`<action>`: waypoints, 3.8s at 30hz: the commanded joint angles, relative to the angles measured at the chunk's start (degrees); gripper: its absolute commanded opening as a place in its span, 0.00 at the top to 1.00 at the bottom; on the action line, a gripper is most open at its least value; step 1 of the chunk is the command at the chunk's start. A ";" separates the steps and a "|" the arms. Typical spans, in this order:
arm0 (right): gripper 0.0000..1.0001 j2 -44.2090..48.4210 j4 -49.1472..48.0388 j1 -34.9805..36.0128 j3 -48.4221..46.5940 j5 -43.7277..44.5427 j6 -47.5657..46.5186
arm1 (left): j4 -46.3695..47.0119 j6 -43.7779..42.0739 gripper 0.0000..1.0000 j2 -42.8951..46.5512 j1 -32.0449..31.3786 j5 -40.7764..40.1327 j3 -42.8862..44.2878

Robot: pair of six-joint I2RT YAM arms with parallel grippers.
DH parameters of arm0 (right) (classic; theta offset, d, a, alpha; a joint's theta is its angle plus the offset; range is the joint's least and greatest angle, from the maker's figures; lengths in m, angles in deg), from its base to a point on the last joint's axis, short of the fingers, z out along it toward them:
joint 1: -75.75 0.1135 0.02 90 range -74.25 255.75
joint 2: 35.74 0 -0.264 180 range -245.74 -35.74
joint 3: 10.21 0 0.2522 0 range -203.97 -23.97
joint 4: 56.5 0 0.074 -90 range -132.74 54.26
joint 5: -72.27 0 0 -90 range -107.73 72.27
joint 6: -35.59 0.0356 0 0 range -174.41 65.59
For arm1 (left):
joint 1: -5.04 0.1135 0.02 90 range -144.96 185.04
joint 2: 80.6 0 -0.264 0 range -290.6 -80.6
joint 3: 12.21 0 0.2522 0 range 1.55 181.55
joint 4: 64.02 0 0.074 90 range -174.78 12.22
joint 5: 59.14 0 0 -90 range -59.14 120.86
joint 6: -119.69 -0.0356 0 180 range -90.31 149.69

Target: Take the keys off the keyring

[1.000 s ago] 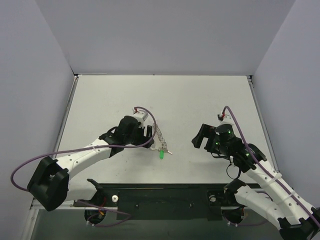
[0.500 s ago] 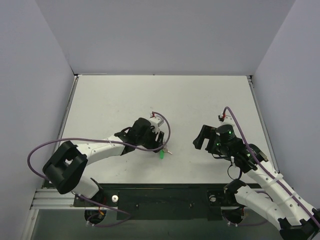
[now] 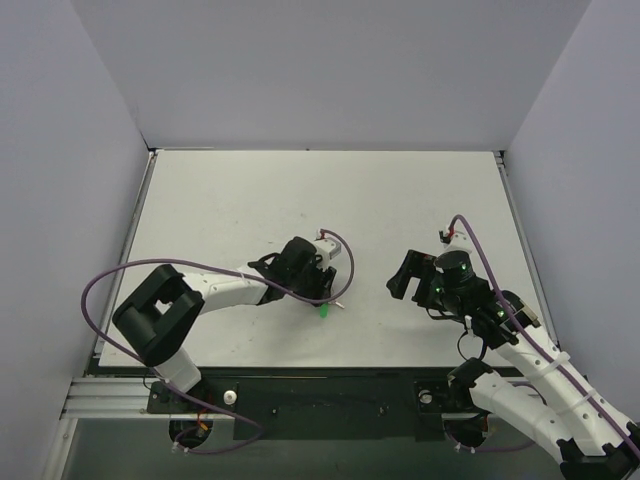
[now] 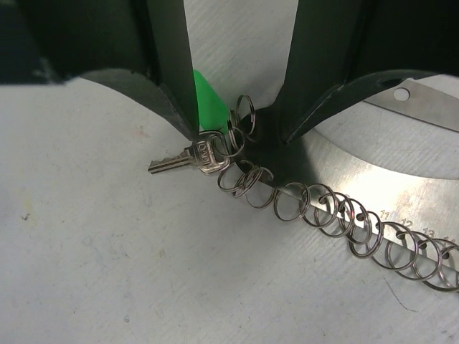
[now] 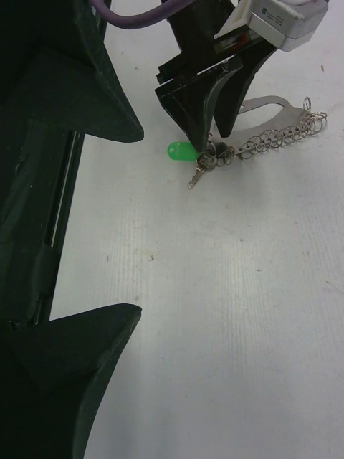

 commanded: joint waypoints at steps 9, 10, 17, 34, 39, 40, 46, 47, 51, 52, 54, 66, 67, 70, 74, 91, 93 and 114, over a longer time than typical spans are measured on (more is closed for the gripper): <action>0.11 0.76 1.31 0.28 -0.74 0.04 0.31 | 0.34 -2.23 0.54 -4.94 -0.15 1.57 5.18; 0.11 0.84 1.31 0.28 -0.74 0.04 0.31 | 0.34 -2.23 0.56 -5.12 -0.15 1.57 5.18; 0.11 1.02 2.01 0.28 -1.27 0.31 -0.21 | -1.77 -2.32 0.71 -5.74 -0.14 1.83 5.45; 0.11 1.98 -0.62 0.28 -1.54 -5.31 1.36 | -3.35 -0.65 1.00 4.45 -0.23 7.45 3.51; 0.11 2.86 -5.19 0.36 -0.57 -9.88 2.86 | -5.02 -0.12 1.00 7.53 -0.23 8.07 3.78; 0.11 2.95 -6.33 0.28 -0.48 -11.11 3.29 | -5.28 -0.12 1.00 7.97 -0.23 8.07 3.87; 0.11 3.66 -10.29 0.36 0.40 -14.89 4.62 | -8.18 0.84 1.00 12.28 -0.76 6.93 5.09; 0.11 3.74 -10.82 0.45 0.66 -15.16 5.23 | -8.71 1.11 1.00 13.33 -0.93 6.84 5.36; 0.12 4.10 -14.68 0.45 2.07 -16.65 7.07 | -9.85 2.34 1.00 16.49 -1.55 6.40 6.24; 0.12 4.01 -16.08 0.45 2.51 -17.00 7.34 | -10.03 2.69 1.00 17.02 -1.64 6.31 6.24; 0.13 3.92 -17.59 0.45 3.03 -17.27 8.30 | -10.29 3.13 1.00 18.87 -1.90 6.05 6.33; 0.20 2.60 -28.12 2.21 5.58 -20.17 13.66 | -10.65 5.15 1.00 25.37 -2.52 5.61 7.91; 0.20 2.69 -28.48 2.56 6.37 -20.43 14.10 | -10.73 5.50 1.00 25.64 -2.52 5.61 8.17; 0.21 2.52 -33.92 3.09 7.43 -20.96 16.65 | -10.65 6.47 1.00 27.04 -2.43 5.70 8.79; 0.21 2.60 -35.08 3.70 7.26 -20.61 17.71 | -11.44 6.74 1.00 28.27 -2.52 5.35 9.66; 0.26 2.95 -48.44 4.06 8.05 -20.17 24.48 | -8.54 8.93 1.00 33.99 -2.43 7.89 15.47; 0.27 2.87 -49.83 4.06 8.05 -20.78 25.27 | -7.58 8.93 1.00 34.43 -2.43 8.94 16.26; 0.54 5.15 -58.99 10.99 5.94 -20.87 29.40 | 24.30 20.25 1.00 38.30 1.42 24.76 8.19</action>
